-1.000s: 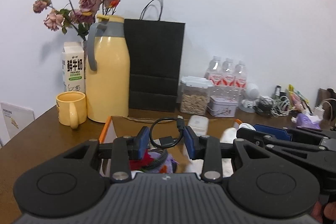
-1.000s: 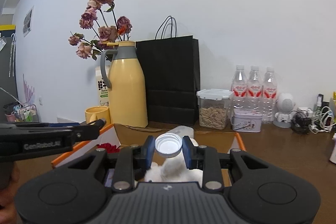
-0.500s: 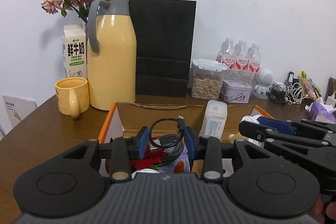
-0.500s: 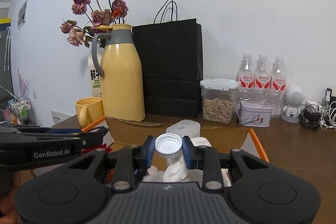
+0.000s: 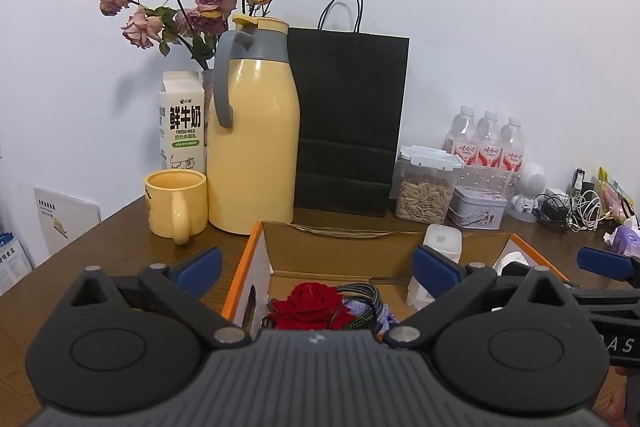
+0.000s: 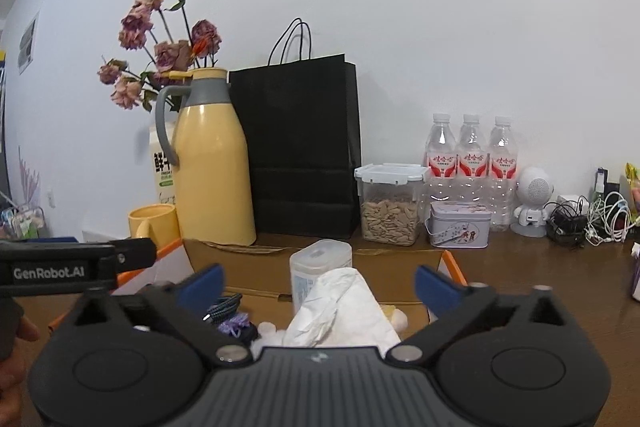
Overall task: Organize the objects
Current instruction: 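Open both grippers over the box to drop the cap and cable, then move both grippers back to the white caps beside the box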
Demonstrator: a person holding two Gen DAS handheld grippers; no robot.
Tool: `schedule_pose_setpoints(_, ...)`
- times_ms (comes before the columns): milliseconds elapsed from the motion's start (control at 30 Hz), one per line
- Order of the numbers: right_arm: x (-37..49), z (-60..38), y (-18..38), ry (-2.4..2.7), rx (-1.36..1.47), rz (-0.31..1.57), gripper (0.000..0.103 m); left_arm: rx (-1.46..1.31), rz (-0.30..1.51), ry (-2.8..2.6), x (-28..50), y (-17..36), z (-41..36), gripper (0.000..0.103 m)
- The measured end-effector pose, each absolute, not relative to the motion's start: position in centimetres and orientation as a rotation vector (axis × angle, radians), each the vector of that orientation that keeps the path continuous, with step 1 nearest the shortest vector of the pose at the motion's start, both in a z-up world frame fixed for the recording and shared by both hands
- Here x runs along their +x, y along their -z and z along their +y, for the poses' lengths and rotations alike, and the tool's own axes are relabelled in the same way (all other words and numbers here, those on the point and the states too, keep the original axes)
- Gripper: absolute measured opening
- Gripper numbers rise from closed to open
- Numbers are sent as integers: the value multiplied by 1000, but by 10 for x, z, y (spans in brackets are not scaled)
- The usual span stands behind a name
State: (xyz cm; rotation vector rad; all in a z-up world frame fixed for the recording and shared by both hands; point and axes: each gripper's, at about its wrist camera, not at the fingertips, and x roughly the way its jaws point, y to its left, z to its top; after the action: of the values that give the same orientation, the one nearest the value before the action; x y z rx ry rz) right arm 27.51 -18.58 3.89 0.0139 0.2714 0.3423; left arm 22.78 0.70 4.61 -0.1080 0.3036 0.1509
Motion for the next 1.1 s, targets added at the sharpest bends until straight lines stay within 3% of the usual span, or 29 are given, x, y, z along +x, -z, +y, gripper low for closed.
schedule_pose_setpoints(1100,213,-224,-69,-345,-25,216,103,-115,290,-79,177,-56,-20,103)
